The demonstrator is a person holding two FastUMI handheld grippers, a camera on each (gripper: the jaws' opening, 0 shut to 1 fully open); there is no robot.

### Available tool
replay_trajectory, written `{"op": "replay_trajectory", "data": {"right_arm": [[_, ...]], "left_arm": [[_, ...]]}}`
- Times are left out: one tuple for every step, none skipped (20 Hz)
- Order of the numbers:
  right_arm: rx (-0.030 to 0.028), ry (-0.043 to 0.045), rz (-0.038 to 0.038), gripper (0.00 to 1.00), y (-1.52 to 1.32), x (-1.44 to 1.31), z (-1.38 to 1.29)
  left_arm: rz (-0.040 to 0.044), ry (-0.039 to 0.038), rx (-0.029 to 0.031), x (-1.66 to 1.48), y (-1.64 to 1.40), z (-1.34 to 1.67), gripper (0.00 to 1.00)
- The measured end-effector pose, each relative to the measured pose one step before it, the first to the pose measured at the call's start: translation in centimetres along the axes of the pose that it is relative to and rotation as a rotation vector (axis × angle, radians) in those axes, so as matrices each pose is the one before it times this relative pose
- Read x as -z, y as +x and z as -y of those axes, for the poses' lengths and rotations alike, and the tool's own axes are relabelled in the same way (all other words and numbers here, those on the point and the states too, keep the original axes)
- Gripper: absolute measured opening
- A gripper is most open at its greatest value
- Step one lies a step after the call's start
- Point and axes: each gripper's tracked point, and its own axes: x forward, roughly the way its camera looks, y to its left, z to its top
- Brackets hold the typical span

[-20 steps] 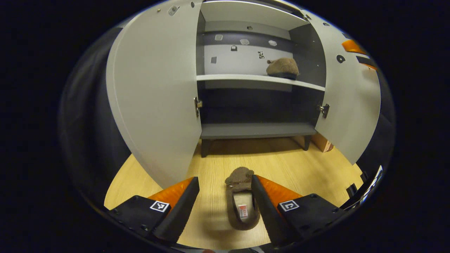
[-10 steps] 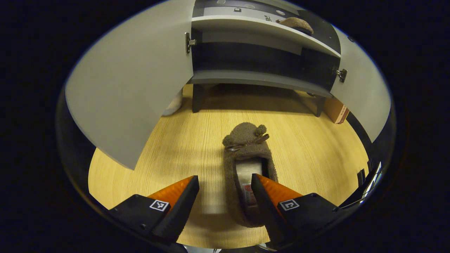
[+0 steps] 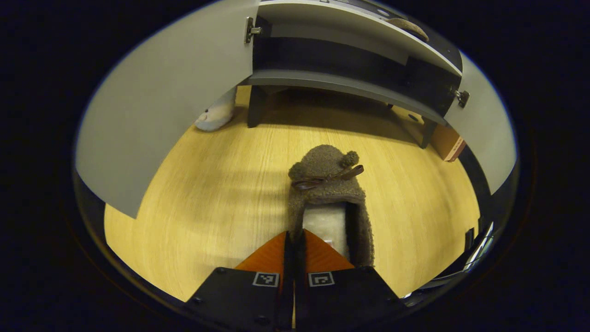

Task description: Grab one shoe with the right hand and put it into the shoe cabinet, grab the other shoe with the left hand and put it into the shoe cabinet; then close the right door with the right hand and the left door with the left hand.

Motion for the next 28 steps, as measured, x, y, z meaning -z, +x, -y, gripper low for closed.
{"op": "replay_trajectory", "data": {"right_arm": [[-0.00614, 0.00294, -0.00288, 0.92, -0.081, 0.061, -0.218], [-0.00384, 0.00482, -0.00483, 0.92, 0.012, 0.216, -0.155], [-0.00428, 0.00462, -0.00213, 0.92, -0.083, 0.017, -0.149], [-0.00342, 0.00195, 0.00247, 0.92, -0.043, -0.122, -0.206], [-0.00179, -0.00157, 0.00389, 0.92, -0.133, -0.153, 0.018], [-0.00027, -0.00143, 0.00437, 0.93, -0.08, -0.177, 0.021], [-0.00298, -0.00018, 0.00373, 0.92, -0.018, -0.109, -0.094], [-0.00237, 0.00182, 0.00373, 0.92, -0.071, -0.121, -0.136], [-0.00181, 0.00102, 0.00275, 0.92, -0.195, -0.13, -0.049], [0.00016, 0.00033, 0.00303, 0.92, -0.054, -0.043, 0.028], [-0.00059, 0.0, 0.00261, 0.93, -0.106, -0.093, 0.023], [0.00029, -0.00075, 0.00161, 0.92, -0.049, -0.028, 0.023], [0.00121, -0.00028, 0.0003, 0.92, -0.02, 0.015, 0.063], [0.00197, 0.00174, -0.00068, 0.92, 0.051, 0.011, 0.101], [0.00132, 0.00303, -0.00013, 0.92, -0.118, -0.099, 0.12], [0.00112, 0.00359, 0.00156, 0.92, -0.112, -0.089, 0.114], [-0.0002, 0.0019, 0.00369, 0.92, -0.12, -0.044, -0.014], [-0.00093, -0.00066, 0.00504, 0.92, -0.098, -0.128, -0.019], [-0.0072, -0.00099, 0.00908, 0.92, -0.116, -0.311, -0.071], [-0.0047, -0.00221, 0.0058, 0.92, -0.007, -0.164, -0.081], [-0.00188, -0.00398, -0.00015, 0.92, -0.08, -0.077, 0.108], [-0.00407, -0.0014, 0.00216, 0.92, -0.021, -0.143, -0.074], [-0.00209, -0.00004, 0.00589, 0.92, -0.159, -0.393, -0.065], [-0.00283, -0.00467, 0.01344, 0.92, -0.031, -0.408, 0.035], [0.00174, -0.01167, 0.01222, 0.92, -0.091, -0.414, 0.123], [0.00442, -0.01228, 0.005, 0.92, 0.086, -0.285, 0.222], [0.00197, -0.00652, 0.00218, 0.93, -0.115, -0.169, 0.087], [0.00151, 0.00138, 0.00092, 0.92, 0.007, -0.167, 0.125]], "left_arm": [[0.00048, 0.01745, -0.00589, -0.463, -0.193, -0.084, 0.07], [0.00271, 0.00663, -0.00503, -0.464, -0.289, -0.07, 0.07], [-0.00196, -0.01186, 0.00829, -0.458, -0.566, 0.217, 0.07], [0.00027, -0.01993, 0.01144, 0.173, -0.217, 0.311, 0.07], [-0.0032, -0.02, 0.00908, -0.597, -0.543, 0.199, 0.07], [-0.00769, -0.01628, 0.008, -0.401, -0.602, 0.186, 0.07], [-0.0047, -0.01317, 0.00758, -0.152, -0.893, 0.269, 0.07], [-0.00084, -0.00866, 0.00483, -0.494, -0.868, 0.176, 0.07], [0.00274, -0.00532, -0.01007, -0.478, -1.18, -0.171, 0.07], [0.01425, -0.00011, -0.00326, -0.997, -1.224, 0.141, 0.07], [0.01288, 0.00165, 0.00054, -0.686, -1.107, 0.299, 0.07], [0.01676, -0.00136, 0.00777, -1.217, -1.164, 0.316, 0.07], [0.0197, -0.00326, 0.01192, -0.994, -1.145, 0.444, 0.07], [0.01831, -0.00462, 0.00517, -1.27, -1.04, 0.576, 0.07], [0.02092, -0.00176, 0.00833, -1.43, -0.878, 0.506, 0.07], [0.0252, 0.00614, 0.00465, -1.539, -0.972, 0.551, 0.07], [0.03101, 0.01318, 0.00585, -1.661, -1.018, 0.54, 0.07], [0.03399, 0.01806, 0.00835, -2.023, -0.882, 0.641, 0.07], [0.03827, 0.01094, 0.01891, -1.98, -0.833, 0.774, 0.07], [0.04298, 0.00681, 0.02393, -2.23, -0.426, 0.961, 0.07], [0.03991, 0.0063, 0.01441, -2.149, -0.289, 0.726, 0.07], [0.03522, 0.00423, 0.00065, -2.067, -0.042, 0.289, 0.07], [0.03581, 0.00625, -0.00607, -2.078, 0.363, 0.167, 0.07], [0.03257, 0.01073, -0.01016, -2.132, 0.694, 0.04, 0.07], [0.02619, 0.00363, -0.01073, -2.065, 0.751, -0.025, 0.06], [0.02272, -0.00232, -0.00412, -2.153, 0.831, 0.018, 0.06], [0.02304, -0.00541, -0.00451, -2.227, 0.86, -0.058, 0.06], [0.02126, -0.00453, -0.0028, -2.187, 0.951, -0.042, 0.06]]}}
